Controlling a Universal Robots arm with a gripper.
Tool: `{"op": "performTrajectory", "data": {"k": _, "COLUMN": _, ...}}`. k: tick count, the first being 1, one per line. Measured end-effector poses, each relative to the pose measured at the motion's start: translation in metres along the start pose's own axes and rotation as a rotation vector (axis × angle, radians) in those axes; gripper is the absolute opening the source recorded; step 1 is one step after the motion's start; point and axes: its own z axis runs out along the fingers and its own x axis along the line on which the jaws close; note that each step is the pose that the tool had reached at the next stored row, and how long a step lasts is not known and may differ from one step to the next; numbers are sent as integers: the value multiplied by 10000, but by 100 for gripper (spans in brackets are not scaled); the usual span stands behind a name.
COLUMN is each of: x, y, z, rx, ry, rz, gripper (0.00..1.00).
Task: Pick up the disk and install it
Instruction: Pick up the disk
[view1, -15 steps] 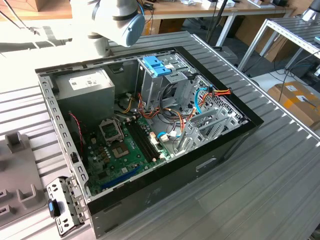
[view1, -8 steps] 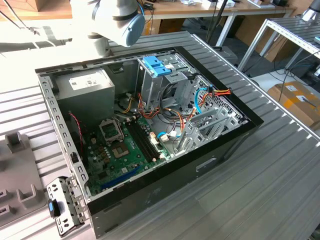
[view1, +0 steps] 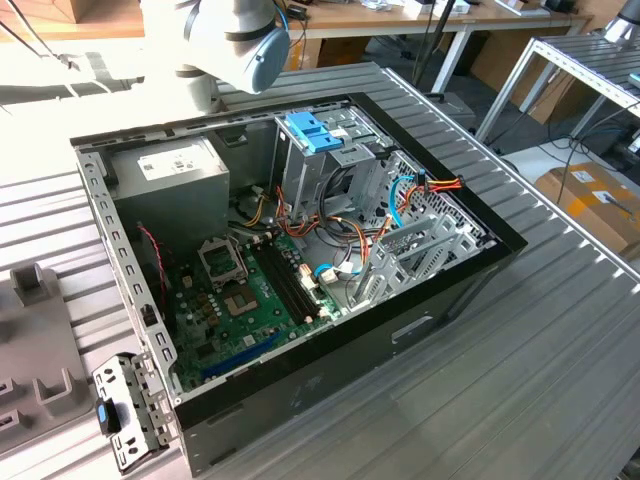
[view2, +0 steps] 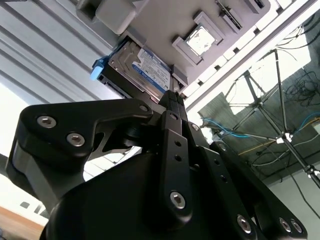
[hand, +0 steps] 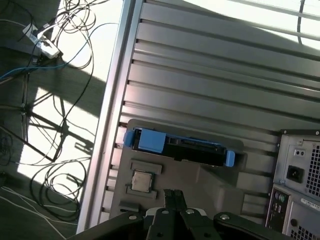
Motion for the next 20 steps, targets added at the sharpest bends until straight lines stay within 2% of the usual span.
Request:
{"op": "performTrajectory", "data": {"k": 5, "x": 0, "y": 0, "z": 0, "rx": -21, "ry": 13, "rz": -532, "gripper": 11}}
{"op": "performTrajectory", "data": {"k": 16, "x": 0, "y": 0, "z": 0, "rx": -56, "ry": 36, "rz": -1411, "gripper": 11}}
{"op": "performTrajectory", "data": {"k": 20, "x": 0, "y": 0, "z": 0, "rx": -77, "ry": 49, "rz": -1917, "gripper": 11}}
